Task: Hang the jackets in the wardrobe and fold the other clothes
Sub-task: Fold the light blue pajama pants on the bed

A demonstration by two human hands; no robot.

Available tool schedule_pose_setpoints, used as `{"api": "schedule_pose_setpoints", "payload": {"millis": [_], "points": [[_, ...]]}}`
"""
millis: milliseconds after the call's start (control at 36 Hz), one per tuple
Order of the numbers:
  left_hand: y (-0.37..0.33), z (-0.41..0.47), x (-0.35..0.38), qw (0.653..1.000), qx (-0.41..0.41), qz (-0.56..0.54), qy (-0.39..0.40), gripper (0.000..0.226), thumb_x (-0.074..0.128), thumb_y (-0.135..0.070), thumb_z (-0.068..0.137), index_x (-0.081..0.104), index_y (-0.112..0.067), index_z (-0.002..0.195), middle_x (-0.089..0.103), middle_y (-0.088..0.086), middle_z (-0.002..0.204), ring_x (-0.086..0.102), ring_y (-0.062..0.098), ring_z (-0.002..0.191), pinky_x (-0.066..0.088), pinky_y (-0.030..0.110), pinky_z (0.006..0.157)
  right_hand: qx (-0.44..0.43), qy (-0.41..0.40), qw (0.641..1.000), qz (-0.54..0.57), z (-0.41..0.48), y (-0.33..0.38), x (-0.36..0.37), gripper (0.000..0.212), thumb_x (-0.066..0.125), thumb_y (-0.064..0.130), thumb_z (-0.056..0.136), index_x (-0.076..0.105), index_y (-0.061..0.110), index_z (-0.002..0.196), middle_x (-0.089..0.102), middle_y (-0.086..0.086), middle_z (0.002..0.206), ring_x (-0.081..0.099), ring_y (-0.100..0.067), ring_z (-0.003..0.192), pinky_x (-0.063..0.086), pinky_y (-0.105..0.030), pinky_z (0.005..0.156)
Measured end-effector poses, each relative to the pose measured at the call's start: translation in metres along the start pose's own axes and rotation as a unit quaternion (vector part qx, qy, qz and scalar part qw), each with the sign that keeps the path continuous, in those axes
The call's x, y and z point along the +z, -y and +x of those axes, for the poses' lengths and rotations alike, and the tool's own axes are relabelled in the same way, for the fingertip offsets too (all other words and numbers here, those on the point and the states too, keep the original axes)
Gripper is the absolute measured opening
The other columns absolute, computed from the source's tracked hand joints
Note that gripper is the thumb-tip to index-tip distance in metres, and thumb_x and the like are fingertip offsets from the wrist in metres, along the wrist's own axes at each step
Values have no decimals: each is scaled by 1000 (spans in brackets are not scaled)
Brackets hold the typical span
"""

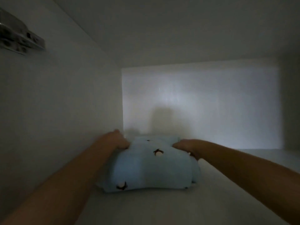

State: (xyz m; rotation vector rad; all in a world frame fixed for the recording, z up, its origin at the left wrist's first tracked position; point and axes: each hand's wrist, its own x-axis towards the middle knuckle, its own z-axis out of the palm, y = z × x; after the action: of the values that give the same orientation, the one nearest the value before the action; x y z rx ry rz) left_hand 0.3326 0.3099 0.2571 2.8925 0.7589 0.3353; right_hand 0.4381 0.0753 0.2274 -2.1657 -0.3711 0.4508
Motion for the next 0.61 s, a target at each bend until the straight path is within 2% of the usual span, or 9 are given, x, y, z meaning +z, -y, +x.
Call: {"api": "schedule_pose_setpoints", "payload": {"millis": [56, 83, 139, 194, 250, 361, 611], "points": [[-23, 5, 1, 995, 71, 20, -61, 76, 50, -56, 87, 24, -17, 147, 35, 12, 148, 37, 32, 133, 35, 42, 107, -87, -65, 985, -134, 0, 12, 1, 78, 52, 44, 92, 10, 18, 152, 26, -13, 153, 36, -37, 134, 37, -51, 106], [-34, 6, 8, 991, 123, 20, -46, 73, 45, -57, 89, 23, -21, 148, 34, 10, 150, 35, 31, 134, 32, 44, 109, -142, -88, 966, -197, 1, 14, 5, 79, 49, 44, 94, 3, 19, 153, 16, -11, 158, 26, -34, 141, 29, -46, 112], [-51, 9, 29, 981, 189, 9, 47, 65, 34, -54, 97, 20, -21, 151, 25, 7, 156, 27, 27, 141, 21, 41, 116, -210, -86, 921, -317, 1, 12, 16, 71, 38, 44, 99, 0, 17, 153, 2, -11, 161, 8, -29, 147, 9, -38, 119], [-54, 16, 51, 973, 206, 38, 94, 63, 25, -50, 101, 10, -18, 153, 11, 9, 160, 15, 24, 146, 9, 37, 119, -199, -41, 895, -397, 8, 6, 28, 60, 24, 40, 104, 3, 12, 153, -2, -14, 160, 1, -30, 147, -2, -34, 114], [-51, 26, 62, 975, 193, 62, 90, 63, 21, -49, 101, 4, -18, 153, 6, 13, 160, 10, 28, 147, 8, 39, 118, -153, -22, 900, -407, 19, 3, 36, 60, 18, 41, 104, -2, 13, 153, -5, -15, 160, -3, -32, 147, 1, -37, 116], [-41, 54, 68, 980, 168, 63, 85, 62, 21, -51, 100, 3, -24, 153, 5, 17, 159, 11, 34, 146, 10, 47, 118, -122, -13, 895, -429, 53, 18, 44, 65, 17, 49, 102, -6, 16, 153, -12, -16, 159, -8, -35, 146, 4, -45, 119], [-34, 113, 81, 978, 172, 52, 108, 65, 23, -54, 99, -3, -27, 152, -2, 13, 160, 3, 30, 147, 6, 49, 118, -78, -28, 899, -429, 114, 30, 52, 74, 20, 60, 98, -9, 20, 152, -15, -14, 159, -6, -33, 147, 4, -48, 117]]}}
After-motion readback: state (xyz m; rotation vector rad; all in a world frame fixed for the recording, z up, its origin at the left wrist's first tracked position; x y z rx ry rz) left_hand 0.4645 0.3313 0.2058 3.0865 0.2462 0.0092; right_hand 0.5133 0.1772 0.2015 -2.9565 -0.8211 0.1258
